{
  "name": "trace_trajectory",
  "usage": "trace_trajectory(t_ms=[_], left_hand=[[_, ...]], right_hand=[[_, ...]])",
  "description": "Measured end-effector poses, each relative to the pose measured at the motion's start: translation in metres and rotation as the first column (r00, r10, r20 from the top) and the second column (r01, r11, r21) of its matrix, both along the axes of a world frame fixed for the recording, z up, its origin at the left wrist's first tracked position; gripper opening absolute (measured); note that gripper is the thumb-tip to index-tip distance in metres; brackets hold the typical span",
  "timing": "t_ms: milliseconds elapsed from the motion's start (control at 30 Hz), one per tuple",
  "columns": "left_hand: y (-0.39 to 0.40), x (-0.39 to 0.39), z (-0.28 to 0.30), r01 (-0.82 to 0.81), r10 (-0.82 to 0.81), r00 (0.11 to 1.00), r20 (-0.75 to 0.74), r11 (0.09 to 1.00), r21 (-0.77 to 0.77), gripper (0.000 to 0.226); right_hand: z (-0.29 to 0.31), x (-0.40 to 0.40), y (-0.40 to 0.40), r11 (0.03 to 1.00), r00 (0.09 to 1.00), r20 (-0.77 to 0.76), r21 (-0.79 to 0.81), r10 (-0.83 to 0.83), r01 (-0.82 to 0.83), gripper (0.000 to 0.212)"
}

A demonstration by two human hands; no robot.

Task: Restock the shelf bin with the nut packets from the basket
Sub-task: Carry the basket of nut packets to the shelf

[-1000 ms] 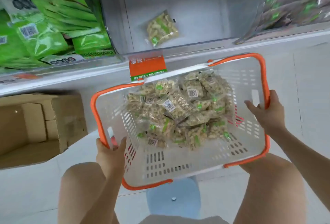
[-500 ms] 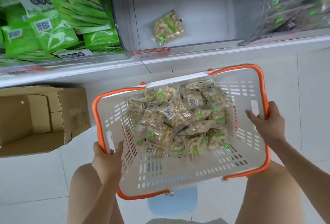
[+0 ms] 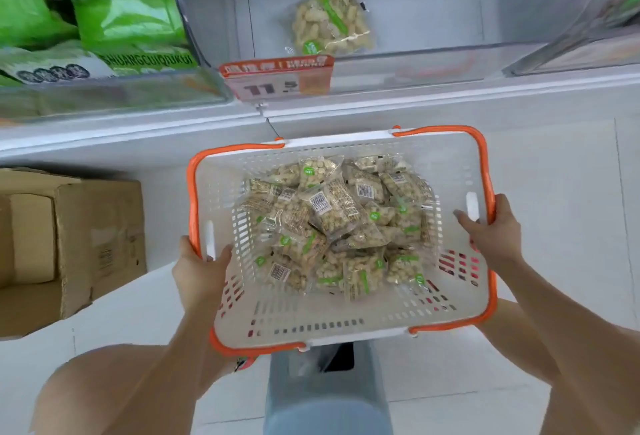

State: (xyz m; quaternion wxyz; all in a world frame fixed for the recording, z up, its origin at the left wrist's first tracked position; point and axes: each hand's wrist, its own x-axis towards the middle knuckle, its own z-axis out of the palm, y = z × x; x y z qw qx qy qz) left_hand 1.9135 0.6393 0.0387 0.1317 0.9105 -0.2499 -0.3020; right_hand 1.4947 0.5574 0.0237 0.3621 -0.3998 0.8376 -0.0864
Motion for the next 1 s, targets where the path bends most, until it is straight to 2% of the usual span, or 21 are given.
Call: trace_trajectory(t_ms=[200,267,367,500,667,767,900,1000], left_hand=[[-0.006,0.018,-0.061,0.040,-0.039,0.999,0.032,0.999,-0.020,0.042],[-0.010,0.028,-0.077,0.099,-0.098,0.995,0.036,0.995,-0.024,0.044],[-0.017,0.039,-0.099,0.163,-0.160,0.986,0.045,0.985,-0.055,0.045],[-0.016,0.043,-0.118,0.156,-0.146,0.986,0.082,0.979,-0.129,0.047],[-0.015,0.037,-0.115,0.164,-0.149,0.985,0.087,0.964,-0.207,0.049],[-0.010,0.036,-0.114,0.137,-0.132,0.991,0.037,0.971,-0.197,0.059],[-0.007,0.042,-0.114,0.187,-0.200,0.979,-0.046,0.960,-0.210,0.064],[-0.005,0.043,-0.108,0.230,-0.254,0.962,-0.098,0.951,-0.207,0.067]], right_hand=[[-0.060,0.015,-0.007,0.999,0.999,0.030,-0.036,0.015,-0.014,0.041],[-0.074,0.018,-0.012,0.998,0.999,0.050,-0.066,0.018,-0.015,0.041],[-0.090,0.018,-0.022,0.993,0.996,0.069,-0.101,0.060,-0.053,0.043],[-0.098,0.019,-0.026,0.983,0.995,0.032,-0.158,0.099,-0.093,0.045],[-0.097,0.025,-0.026,0.968,0.993,0.001,-0.222,0.116,-0.112,0.047],[-0.093,0.024,-0.013,0.977,0.994,0.002,-0.185,0.105,-0.103,0.049],[-0.089,0.017,-0.007,0.980,0.986,0.059,-0.134,0.157,-0.148,0.052],[-0.084,0.014,0.003,0.975,0.978,0.119,-0.164,0.173,-0.153,0.069]])
